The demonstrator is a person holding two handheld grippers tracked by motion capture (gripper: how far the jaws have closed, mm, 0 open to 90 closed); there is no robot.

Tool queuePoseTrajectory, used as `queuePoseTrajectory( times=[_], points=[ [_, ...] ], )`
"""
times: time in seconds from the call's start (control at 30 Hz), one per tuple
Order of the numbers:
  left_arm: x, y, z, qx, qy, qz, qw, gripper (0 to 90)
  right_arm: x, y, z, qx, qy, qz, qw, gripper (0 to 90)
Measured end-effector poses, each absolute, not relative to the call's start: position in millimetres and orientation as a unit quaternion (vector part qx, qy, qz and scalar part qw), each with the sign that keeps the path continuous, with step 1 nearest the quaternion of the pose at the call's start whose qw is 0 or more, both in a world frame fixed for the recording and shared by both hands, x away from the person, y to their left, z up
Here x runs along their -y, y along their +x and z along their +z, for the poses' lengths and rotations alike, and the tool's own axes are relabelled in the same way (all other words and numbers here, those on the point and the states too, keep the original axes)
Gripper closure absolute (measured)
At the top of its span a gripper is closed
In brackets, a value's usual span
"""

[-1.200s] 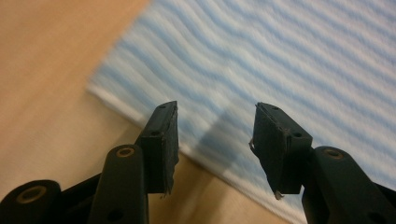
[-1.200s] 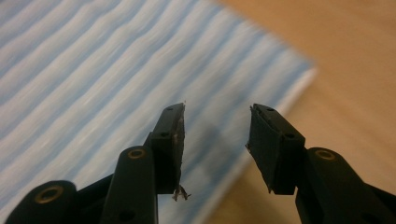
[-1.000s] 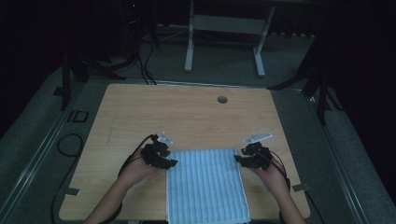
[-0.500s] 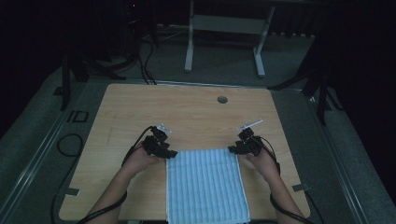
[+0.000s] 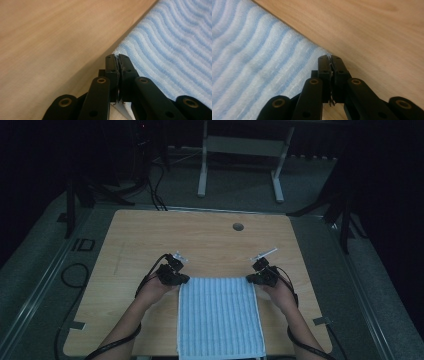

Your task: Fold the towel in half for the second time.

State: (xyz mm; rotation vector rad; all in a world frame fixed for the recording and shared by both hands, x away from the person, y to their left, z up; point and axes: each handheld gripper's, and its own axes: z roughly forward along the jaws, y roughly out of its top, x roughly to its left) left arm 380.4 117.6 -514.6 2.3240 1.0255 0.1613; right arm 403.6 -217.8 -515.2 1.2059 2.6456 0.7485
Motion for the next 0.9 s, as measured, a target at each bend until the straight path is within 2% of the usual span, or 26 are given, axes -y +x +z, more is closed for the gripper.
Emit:
queuePoseTrajectory(
  times=[0.27, 0.43, 0.67, 0.83, 0.9],
  points=[
    [-122.9, 376.7, -485.8, -0.367, 0.873, 0.067, 0.314, 87.3, 226.0, 397.3, -482.5, -0.872, 0.386, 0.29, 0.083, 87.5],
    [-130.4, 358.5, -461.4, -0.337, 0.87, 0.066, 0.354, 87.3, 232.8, 379.9, -456.9, -0.873, 0.36, 0.313, 0.096, 87.4],
    [-131.2, 320.7, -447.5, -0.297, 0.873, 0.06, 0.383, 87.2, 244.8, 341.2, -440.3, -0.875, 0.329, 0.338, 0.107, 87.3],
    [-134.5, 281.1, -452.8, -0.273, 0.876, 0.048, 0.394, 87.1, 255.5, 286.7, -441.8, -0.88, 0.294, 0.36, 0.101, 87.2],
    [-134.5, 281.1, -452.8, -0.273, 0.876, 0.048, 0.394, 87.1, 256.4, 278.4, -443.0, -0.879, 0.293, 0.363, 0.097, 87.1]
  ],
)
